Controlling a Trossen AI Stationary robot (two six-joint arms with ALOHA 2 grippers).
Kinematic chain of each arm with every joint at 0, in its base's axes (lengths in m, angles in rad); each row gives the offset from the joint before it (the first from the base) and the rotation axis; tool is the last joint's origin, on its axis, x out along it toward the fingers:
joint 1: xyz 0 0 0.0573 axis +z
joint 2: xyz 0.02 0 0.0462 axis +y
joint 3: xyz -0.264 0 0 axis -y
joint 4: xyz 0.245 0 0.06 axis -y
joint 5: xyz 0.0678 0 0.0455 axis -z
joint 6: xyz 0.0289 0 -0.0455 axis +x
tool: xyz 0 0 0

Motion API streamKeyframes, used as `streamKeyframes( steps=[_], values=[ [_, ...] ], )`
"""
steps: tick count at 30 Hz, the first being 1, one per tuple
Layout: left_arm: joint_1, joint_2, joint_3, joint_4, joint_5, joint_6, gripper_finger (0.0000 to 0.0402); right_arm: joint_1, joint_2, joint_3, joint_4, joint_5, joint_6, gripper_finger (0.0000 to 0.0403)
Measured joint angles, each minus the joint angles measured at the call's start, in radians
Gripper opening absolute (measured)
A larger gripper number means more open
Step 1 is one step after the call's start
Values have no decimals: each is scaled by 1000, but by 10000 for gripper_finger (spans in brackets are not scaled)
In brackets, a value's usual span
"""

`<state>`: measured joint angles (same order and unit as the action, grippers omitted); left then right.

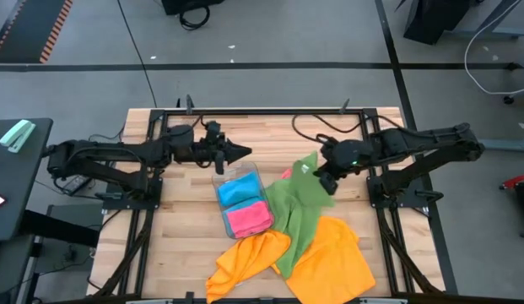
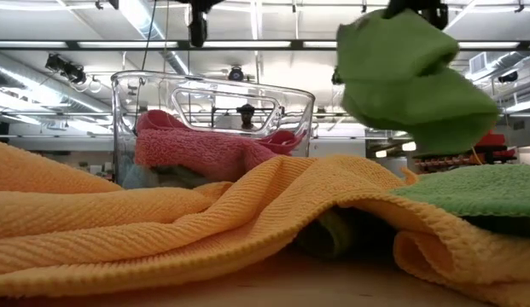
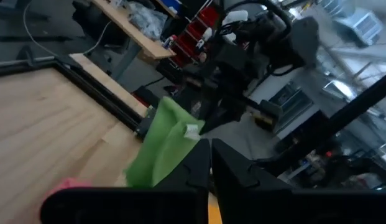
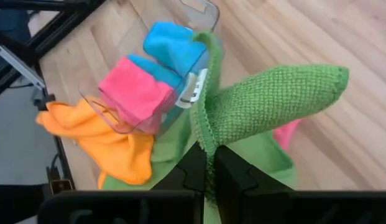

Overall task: Fold microfiber towels
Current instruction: Fold the top green towel

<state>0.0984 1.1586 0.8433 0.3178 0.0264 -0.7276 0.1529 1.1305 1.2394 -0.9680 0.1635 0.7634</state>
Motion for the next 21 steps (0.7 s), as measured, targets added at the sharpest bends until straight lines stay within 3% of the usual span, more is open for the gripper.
streamKeyframes(
  steps=[4,8,16,21],
  values=[
    [-13,73,-1,163,1,-78,30,-14,-95,-44,-2,-9,-49,27],
    [-28,107,1,310,2,-52,29,-17,-169,-94,45,-42,-128,27],
    [-65,113,1,331,-41,-41,13,-11,-195,-223,184,-228,-165,27],
    [-60,113,1,330,-48,-27,16,-4,-188,-350,374,-265,-139,27]
  ],
)
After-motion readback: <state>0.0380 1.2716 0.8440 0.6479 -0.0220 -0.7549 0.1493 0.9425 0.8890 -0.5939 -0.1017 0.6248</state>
